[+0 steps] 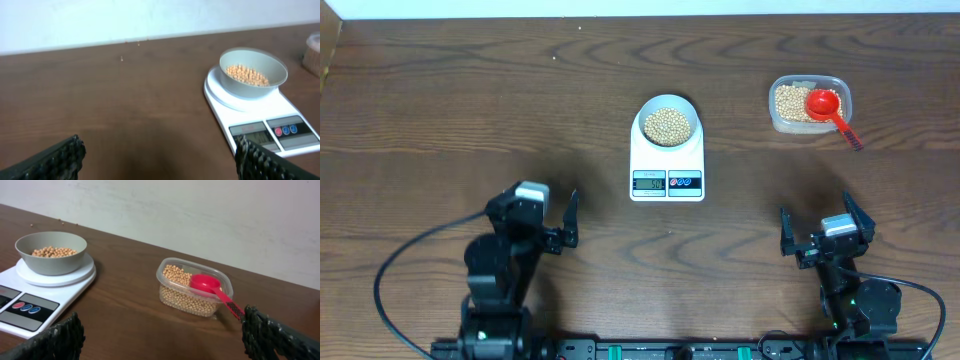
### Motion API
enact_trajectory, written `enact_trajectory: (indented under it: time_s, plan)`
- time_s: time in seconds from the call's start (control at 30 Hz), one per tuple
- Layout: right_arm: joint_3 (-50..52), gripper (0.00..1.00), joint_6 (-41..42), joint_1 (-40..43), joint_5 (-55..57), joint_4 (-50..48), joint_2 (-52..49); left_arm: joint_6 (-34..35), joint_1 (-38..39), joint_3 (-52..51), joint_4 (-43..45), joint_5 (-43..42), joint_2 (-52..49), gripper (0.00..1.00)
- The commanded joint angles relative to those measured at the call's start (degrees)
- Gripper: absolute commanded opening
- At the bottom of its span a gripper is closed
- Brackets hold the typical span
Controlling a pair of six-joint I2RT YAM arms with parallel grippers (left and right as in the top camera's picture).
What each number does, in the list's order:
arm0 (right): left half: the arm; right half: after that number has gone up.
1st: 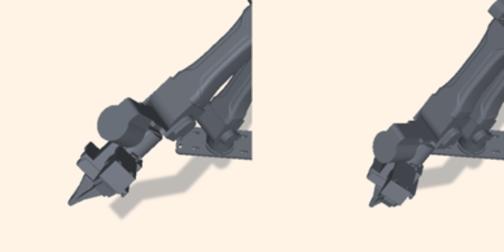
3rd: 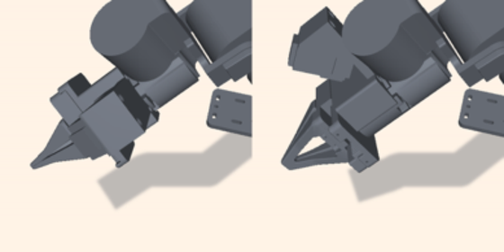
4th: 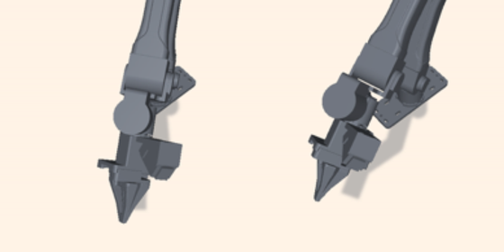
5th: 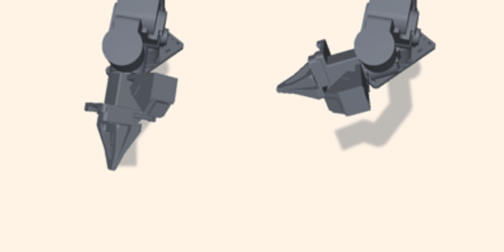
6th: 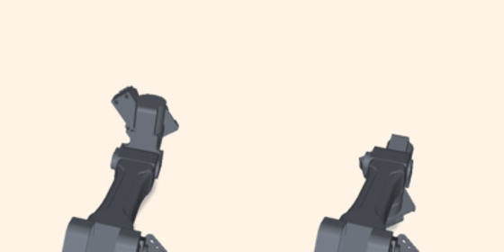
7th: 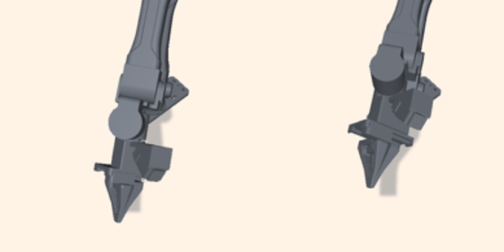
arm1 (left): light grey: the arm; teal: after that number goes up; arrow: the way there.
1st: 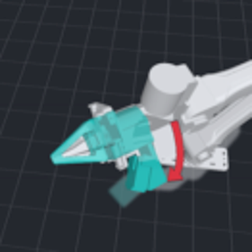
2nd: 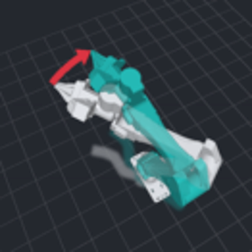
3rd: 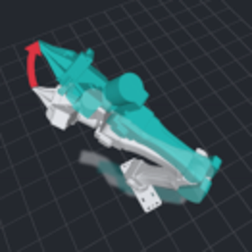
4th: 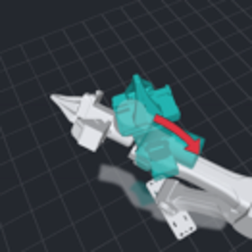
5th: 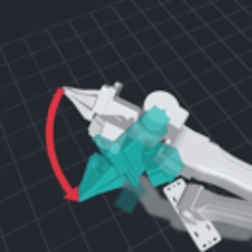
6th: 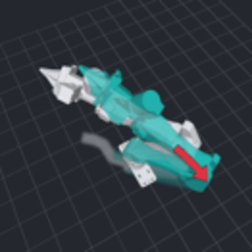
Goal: Scoop item into bowl and weigh 50g on scale
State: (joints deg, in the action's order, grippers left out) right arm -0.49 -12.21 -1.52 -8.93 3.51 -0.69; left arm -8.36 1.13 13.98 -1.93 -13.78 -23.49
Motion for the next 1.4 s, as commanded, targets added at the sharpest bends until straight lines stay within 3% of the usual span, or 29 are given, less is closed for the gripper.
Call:
enact_trajectory:
  time_s: [0.0,0.3,0.57,0.83,1.37]
  plan:
    - [0.17,0.99,-0.52,-0.39,0.44,0.11,0.37,0.72,-0.37,-5.35,4.0,1.46,5.22,0.98]
    - [0.17,0.99,-0.5,-0.39,0.44,0.11,0.37,0.72,-0.48,-13.51,7.41,6.62,14.51,0.98]
    - [0.17,0.99,-0.5,-0.39,0.44,0.11,0.37,0.74,-0.96,-13.77,-1.92,7.89,18.45,0.98]
    - [0.17,0.99,-0.52,-0.39,0.44,0.11,0.37,0.5,-0.94,-13.75,-1.57,8.31,23.54,0.98]
    - [0.17,0.99,-0.5,-0.39,0.44,0.11,0.37,0.52,-0.94,-13.75,-1.68,8.31,23.15,0.98]
